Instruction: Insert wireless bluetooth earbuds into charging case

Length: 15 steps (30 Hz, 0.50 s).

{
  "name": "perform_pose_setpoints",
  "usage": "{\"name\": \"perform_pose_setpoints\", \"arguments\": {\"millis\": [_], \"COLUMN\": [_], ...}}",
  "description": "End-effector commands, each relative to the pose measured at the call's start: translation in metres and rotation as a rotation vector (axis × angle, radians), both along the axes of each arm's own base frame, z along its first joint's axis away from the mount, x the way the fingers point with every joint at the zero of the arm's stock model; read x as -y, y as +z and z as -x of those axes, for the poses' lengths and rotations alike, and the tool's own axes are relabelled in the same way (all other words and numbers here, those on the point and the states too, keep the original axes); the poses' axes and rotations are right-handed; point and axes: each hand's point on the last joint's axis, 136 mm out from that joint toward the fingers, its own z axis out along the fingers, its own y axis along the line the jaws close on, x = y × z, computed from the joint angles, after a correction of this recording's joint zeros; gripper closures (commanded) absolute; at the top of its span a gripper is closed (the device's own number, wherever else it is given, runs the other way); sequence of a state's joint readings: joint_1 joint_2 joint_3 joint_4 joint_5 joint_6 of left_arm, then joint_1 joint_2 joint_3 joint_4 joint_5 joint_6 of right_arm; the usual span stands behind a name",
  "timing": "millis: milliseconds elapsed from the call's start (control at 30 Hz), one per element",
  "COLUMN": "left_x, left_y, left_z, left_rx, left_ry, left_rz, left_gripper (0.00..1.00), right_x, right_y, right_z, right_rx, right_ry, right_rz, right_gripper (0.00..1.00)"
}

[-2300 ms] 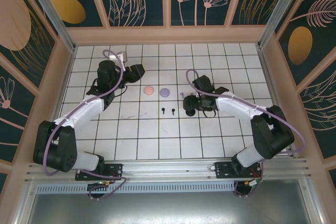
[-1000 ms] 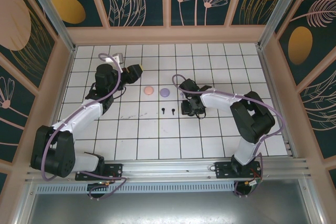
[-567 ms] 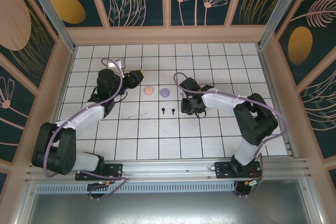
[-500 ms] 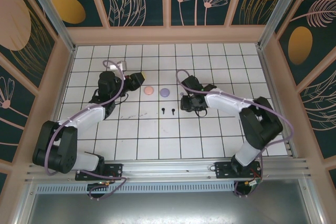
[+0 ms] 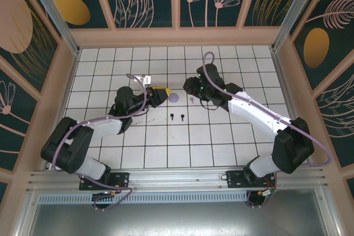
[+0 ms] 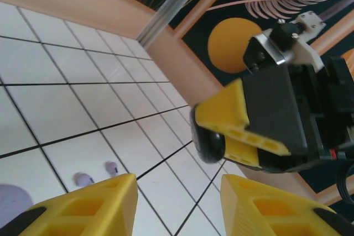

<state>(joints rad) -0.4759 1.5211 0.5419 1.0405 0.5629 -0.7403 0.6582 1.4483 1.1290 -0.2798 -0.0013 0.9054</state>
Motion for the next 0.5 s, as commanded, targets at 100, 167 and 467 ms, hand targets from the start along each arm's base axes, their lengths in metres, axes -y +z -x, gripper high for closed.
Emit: {"name": "perform_pose_setpoints", "arguments": {"millis": [100, 167, 467], "left_x": [0.008, 0.011, 0.03], "left_y": [0.032, 0.034, 0.037], "left_z": [0.012, 0.012, 0.01], "left_rx": [0.126, 0.134, 0.144], "left_ry": [-0.021, -0.023, -0.059], "left_rz": [0.131, 0.142, 0.17], "left_gripper": [0.57, 0.58, 0.61], "right_x": [-0.009, -0.009, -0.016], "right_y": [0.039, 0.039, 0.044], "right_z": [-0.01, -0.01, -0.009], "right_rx": [-0.004, -0.01, -0.018], "right_ry": [-0.157, -0.19, -0.247], "right_rz": [-0.274, -0.29, -0.317], "right_gripper": [0.63, 0.63, 0.64]}}
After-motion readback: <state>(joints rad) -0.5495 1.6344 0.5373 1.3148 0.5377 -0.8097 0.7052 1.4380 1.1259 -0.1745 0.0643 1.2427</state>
